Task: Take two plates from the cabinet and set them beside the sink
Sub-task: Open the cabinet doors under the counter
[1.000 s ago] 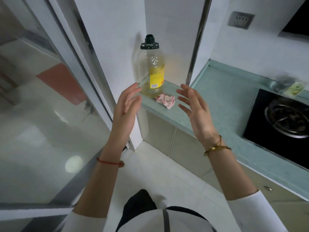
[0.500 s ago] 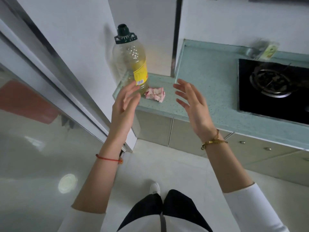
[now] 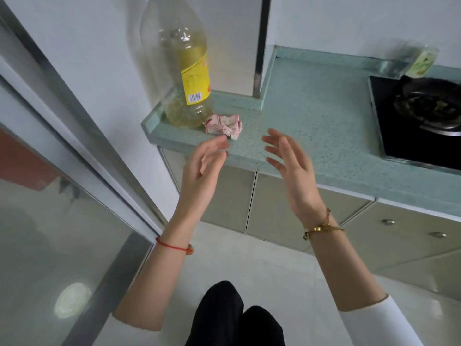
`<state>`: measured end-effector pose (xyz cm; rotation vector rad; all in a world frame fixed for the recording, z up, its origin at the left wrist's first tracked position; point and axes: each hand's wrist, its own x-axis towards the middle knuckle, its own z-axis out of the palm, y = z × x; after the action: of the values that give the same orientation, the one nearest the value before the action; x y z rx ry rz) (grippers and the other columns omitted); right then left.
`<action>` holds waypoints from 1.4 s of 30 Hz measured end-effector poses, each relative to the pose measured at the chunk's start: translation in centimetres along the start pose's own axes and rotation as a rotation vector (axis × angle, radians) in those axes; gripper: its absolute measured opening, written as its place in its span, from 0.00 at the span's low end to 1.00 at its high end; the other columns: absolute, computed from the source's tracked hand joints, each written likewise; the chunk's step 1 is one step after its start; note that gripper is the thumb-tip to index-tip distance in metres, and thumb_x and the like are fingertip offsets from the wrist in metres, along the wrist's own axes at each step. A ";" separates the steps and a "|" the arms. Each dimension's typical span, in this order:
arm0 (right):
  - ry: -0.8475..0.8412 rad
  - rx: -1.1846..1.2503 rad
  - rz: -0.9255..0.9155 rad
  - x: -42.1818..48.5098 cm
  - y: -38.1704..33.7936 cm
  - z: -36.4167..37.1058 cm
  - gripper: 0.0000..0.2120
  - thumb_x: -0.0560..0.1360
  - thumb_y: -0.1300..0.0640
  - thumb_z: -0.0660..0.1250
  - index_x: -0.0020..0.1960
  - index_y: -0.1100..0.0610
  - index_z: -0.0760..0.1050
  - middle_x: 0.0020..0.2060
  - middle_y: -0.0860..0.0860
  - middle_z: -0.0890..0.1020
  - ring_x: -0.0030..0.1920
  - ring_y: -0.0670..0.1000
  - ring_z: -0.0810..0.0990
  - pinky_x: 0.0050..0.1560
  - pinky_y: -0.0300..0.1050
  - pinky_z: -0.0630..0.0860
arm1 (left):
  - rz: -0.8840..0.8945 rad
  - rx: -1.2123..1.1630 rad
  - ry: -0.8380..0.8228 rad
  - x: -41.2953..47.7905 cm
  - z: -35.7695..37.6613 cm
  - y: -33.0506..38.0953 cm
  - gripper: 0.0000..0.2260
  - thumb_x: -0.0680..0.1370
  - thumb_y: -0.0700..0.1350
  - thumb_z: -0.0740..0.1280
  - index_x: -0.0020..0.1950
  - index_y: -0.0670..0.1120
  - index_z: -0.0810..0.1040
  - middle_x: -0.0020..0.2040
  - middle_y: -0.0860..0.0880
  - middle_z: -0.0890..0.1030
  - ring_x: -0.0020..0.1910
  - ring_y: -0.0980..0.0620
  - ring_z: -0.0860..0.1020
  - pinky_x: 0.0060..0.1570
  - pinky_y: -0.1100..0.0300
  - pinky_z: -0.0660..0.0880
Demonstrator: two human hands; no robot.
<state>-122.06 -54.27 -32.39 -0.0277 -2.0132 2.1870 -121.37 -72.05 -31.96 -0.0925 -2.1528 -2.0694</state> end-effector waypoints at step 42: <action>-0.051 -0.173 -0.464 4.1 27.1 -1.1 0.15 0.83 0.57 0.58 0.68 0.55 0.74 0.62 0.50 0.81 0.63 0.48 0.78 0.68 0.56 0.74 | -0.085 -0.516 -0.020 3.2 3.4 -24.6 0.26 0.77 0.32 0.67 0.74 0.35 0.65 0.62 0.39 0.81 0.61 0.48 0.81 0.58 0.59 0.80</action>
<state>-128.97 -54.63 -58.93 0.4318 -1.9809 1.7411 -128.46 -69.95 -55.91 -0.0807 -1.6023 -2.6299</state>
